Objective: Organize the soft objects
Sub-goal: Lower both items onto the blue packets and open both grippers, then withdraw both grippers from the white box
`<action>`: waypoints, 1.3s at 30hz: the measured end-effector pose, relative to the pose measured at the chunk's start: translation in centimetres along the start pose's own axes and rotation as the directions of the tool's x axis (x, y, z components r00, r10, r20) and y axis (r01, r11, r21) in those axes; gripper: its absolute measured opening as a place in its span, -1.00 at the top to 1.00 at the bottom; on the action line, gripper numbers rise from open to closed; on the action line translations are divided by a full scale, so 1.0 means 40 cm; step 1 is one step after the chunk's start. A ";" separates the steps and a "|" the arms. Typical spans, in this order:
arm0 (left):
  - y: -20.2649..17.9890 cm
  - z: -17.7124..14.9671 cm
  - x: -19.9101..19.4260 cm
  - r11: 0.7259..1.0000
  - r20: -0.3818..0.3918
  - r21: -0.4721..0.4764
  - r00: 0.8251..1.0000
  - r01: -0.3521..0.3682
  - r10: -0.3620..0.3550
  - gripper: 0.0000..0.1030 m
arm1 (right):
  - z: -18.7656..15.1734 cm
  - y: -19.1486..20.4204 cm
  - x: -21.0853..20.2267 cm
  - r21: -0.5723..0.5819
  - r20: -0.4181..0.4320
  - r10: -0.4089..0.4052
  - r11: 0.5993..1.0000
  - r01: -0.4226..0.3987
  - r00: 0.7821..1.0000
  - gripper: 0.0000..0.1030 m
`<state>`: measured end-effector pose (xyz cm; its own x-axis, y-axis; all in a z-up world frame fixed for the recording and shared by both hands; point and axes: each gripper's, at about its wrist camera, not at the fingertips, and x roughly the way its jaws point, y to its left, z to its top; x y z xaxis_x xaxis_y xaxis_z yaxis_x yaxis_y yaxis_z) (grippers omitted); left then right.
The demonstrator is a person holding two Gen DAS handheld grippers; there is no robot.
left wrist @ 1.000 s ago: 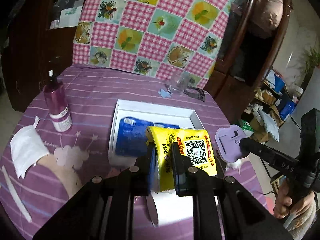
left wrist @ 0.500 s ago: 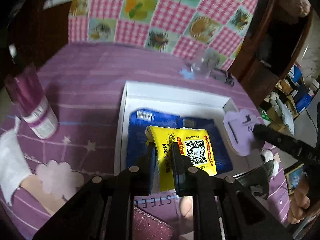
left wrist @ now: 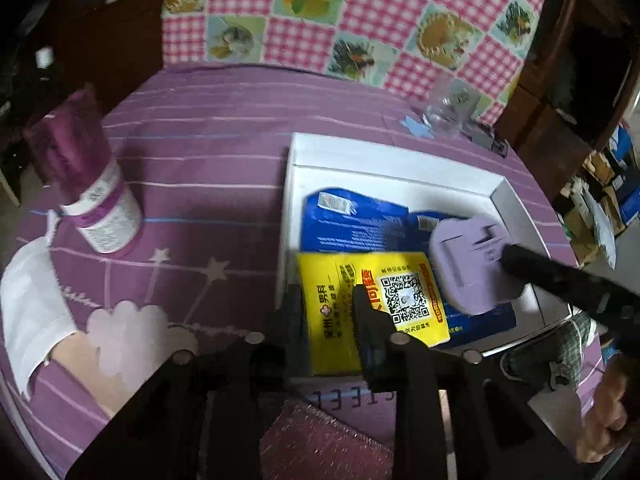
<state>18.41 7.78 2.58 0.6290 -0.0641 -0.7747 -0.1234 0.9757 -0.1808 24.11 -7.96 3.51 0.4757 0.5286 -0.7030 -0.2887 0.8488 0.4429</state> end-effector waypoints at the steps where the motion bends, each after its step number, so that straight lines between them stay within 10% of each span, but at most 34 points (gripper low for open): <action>1: 0.006 -0.003 -0.018 1.000 0.022 -0.008 1.000 0.019 -0.019 0.38 | -0.001 0.006 0.009 -0.006 -0.009 0.008 1.000 -0.008 1.000 0.69; 4: 0.018 -0.007 -0.052 0.999 0.068 -0.038 0.998 0.008 -0.006 -0.11 | -0.008 0.010 0.035 0.007 -0.018 0.054 0.999 -0.054 0.998 0.65; 14: -0.029 -0.025 -0.136 1.000 0.165 0.017 0.986 -0.006 0.003 -0.12 | 0.000 0.033 -0.008 -0.103 -0.002 -0.048 0.993 0.048 0.999 0.06; 26: -0.064 -0.117 -0.235 0.997 0.267 0.048 0.963 -0.059 0.044 -0.14 | -0.054 0.020 -0.250 -0.217 0.197 -0.135 0.960 0.178 0.971 -0.10; 33: -0.092 -0.173 -0.260 0.989 0.291 0.085 0.952 -0.124 0.094 -0.66 | -0.117 -0.007 -0.314 -0.232 0.207 -0.110 0.960 0.158 0.972 -0.10; 39: -0.091 -0.233 -0.295 0.991 0.309 0.095 0.949 -0.098 0.065 -0.68 | -0.202 -0.037 -0.343 -0.275 0.220 -0.168 0.934 0.227 0.961 -0.10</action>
<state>4.31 3.02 6.73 0.8260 0.0669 -0.5596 -0.1113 0.9927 -0.0456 11.32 -16.43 8.00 0.6888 0.3634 -0.6273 -0.3907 0.9150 0.1012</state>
